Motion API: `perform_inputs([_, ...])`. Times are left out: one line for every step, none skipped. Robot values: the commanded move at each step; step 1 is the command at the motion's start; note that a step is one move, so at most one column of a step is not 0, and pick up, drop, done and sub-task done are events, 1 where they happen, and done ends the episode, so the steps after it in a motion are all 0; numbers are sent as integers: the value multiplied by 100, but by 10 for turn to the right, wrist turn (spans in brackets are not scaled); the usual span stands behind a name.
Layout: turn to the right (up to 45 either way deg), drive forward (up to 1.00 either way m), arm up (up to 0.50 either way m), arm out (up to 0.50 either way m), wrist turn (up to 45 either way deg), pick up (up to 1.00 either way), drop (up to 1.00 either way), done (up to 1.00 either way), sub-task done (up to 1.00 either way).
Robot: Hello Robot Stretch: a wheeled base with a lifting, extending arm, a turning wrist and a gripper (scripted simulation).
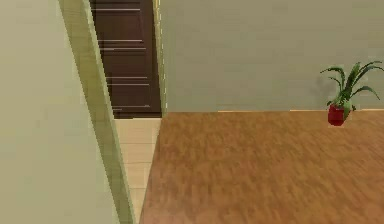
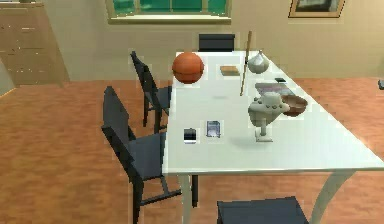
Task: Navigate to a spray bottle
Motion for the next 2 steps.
perform_inputs([30,0,0,0,0,0,0,0,0])
perform_inputs([0,95,0,0,0,0,0,0,0])
